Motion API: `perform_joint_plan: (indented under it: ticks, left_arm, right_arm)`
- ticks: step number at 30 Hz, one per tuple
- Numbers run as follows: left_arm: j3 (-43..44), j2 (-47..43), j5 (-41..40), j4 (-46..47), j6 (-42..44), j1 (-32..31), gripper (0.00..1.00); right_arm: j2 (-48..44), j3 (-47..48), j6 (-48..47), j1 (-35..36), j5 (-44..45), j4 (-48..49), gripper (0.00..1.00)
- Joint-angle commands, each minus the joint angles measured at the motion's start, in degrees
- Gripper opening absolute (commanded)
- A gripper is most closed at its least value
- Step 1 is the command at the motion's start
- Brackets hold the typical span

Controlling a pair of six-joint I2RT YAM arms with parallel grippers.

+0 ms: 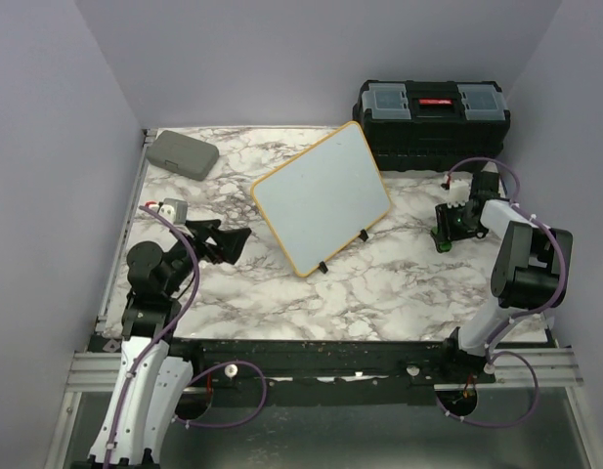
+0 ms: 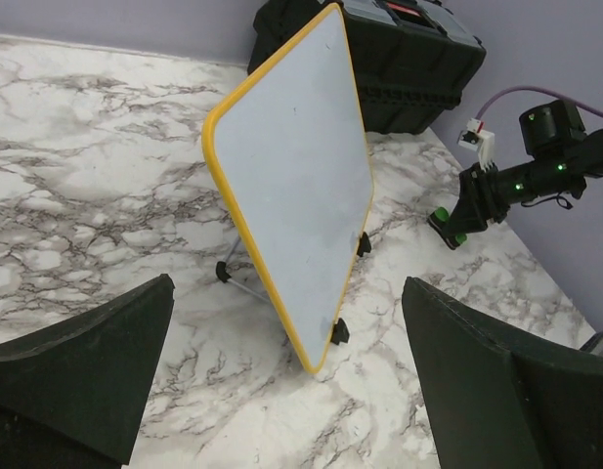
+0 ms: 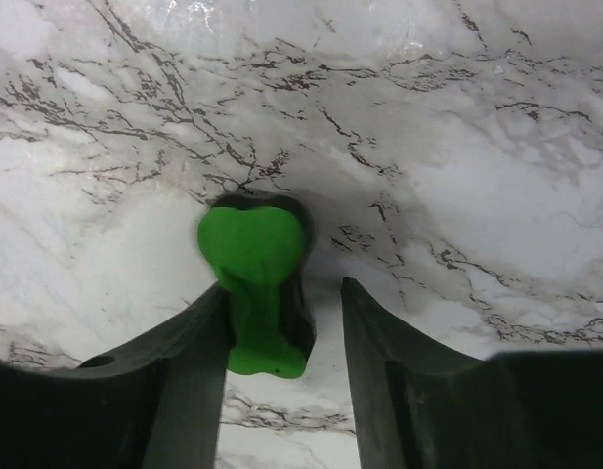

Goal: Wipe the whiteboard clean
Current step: Place the whiteboard eraser at the center of the board.

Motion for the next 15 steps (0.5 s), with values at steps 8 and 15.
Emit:
perform_joint_plan:
  ticks: [8,15]
  left_arm:
    - [3.7,-1.2,5.0,-7.6,1.3,1.3,0.99]
    - [4.4,3.0,13.3,-1.8,-4.5,4.6,0.99]
  right_arm:
    - [-9.5,2.8,1.1,0.0,2.0,-3.5,0.76]
    - [-10.9,3.2,0.9,-0.1,2.8,-5.0,0.78]
